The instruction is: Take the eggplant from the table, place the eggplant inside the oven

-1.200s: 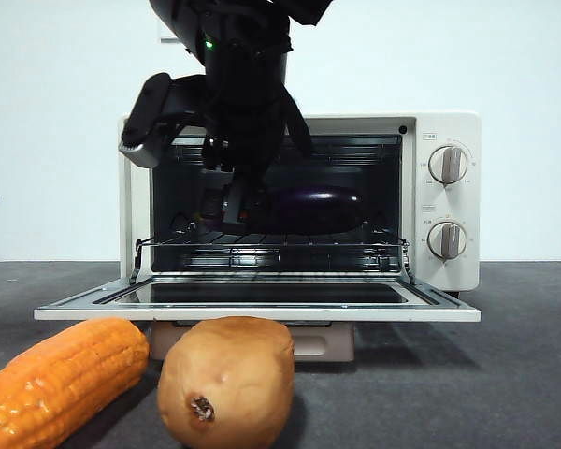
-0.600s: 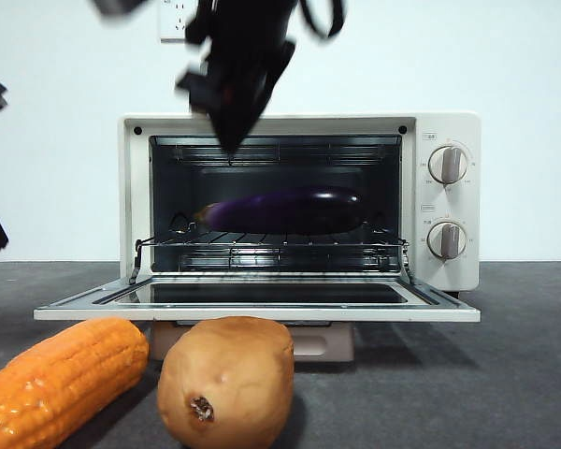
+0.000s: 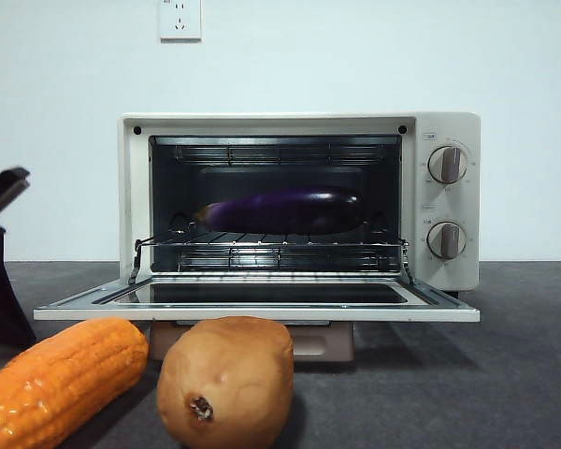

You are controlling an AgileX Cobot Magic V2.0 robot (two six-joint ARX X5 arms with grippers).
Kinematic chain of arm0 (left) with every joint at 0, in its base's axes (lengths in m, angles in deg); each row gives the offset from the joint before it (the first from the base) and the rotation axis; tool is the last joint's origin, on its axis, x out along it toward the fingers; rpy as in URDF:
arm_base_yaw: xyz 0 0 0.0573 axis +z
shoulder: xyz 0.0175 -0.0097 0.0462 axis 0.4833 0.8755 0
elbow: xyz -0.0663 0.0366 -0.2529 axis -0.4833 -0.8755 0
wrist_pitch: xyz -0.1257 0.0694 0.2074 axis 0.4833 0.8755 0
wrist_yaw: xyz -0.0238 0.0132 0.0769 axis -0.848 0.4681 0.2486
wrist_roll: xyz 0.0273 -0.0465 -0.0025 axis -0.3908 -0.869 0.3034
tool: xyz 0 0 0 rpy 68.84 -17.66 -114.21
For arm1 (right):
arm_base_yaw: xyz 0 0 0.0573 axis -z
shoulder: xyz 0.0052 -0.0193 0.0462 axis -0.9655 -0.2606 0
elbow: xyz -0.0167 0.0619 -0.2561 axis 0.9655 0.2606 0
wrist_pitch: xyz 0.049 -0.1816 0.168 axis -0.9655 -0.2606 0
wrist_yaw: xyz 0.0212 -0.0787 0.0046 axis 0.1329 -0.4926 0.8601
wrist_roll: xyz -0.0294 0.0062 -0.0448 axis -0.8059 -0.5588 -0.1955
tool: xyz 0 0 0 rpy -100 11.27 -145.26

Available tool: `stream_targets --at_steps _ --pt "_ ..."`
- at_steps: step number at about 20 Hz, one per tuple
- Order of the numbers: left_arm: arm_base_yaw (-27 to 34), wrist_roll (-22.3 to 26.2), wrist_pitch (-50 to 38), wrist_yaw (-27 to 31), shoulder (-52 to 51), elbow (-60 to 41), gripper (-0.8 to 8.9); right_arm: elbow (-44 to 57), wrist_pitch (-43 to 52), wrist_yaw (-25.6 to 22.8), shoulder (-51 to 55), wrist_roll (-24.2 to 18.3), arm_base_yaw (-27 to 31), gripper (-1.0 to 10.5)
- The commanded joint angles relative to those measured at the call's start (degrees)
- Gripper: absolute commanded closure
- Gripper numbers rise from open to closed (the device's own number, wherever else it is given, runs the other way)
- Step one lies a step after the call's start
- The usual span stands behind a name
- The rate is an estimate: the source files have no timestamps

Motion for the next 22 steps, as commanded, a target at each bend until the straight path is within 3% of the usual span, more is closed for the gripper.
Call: stream_targets --at_steps 1,22 --pt "-0.4 0.1 -0.5 -2.8 3.0 0.5 8.1 -1.3 0.3 0.0 2.3 2.0 -0.9 9.4" --pt "-0.8 -0.4 -1.0 -22.7 6.4 6.9 8.1 -1.3 -1.9 -0.4 10.4 3.2 -0.9 9.4"
